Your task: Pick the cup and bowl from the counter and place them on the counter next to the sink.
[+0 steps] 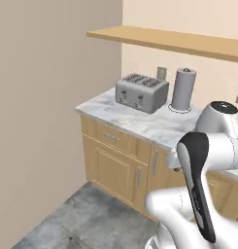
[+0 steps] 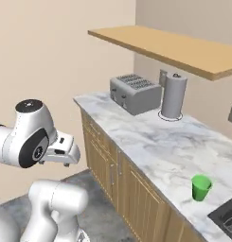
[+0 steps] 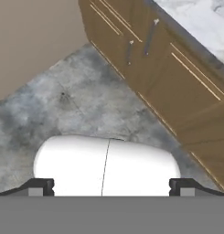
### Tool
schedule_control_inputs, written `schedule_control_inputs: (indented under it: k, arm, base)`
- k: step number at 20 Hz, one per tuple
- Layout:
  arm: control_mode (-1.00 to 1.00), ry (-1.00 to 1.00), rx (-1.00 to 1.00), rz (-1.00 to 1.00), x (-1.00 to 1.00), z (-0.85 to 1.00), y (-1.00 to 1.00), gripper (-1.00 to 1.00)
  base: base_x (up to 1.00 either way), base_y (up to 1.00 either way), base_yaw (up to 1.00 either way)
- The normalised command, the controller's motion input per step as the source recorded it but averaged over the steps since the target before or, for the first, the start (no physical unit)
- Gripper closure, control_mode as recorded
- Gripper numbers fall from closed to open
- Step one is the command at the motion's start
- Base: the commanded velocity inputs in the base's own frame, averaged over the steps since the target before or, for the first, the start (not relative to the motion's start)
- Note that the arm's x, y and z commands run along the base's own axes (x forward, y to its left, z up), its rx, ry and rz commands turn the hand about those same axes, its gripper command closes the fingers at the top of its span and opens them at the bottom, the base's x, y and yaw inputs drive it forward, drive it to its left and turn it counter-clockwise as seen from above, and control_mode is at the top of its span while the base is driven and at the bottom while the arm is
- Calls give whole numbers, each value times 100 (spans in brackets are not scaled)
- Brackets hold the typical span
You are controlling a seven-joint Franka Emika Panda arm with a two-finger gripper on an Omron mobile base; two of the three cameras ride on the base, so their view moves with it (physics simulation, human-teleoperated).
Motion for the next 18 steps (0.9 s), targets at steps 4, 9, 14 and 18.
schedule_control_inputs:
  k: [4, 9, 14, 18]
  arm:
    - [100, 0, 0, 0, 0, 0, 0, -100]
    - [100, 0, 0, 0, 0, 0, 0, -100]
    - [100, 0, 0, 0, 0, 0, 0, -100]
    - [100, 0, 0, 0, 0, 0, 0, -100]
  base:
    - [6, -15, 96]
    - [4, -1, 93]
    - [3, -12, 38]
    - [-5, 29, -3]
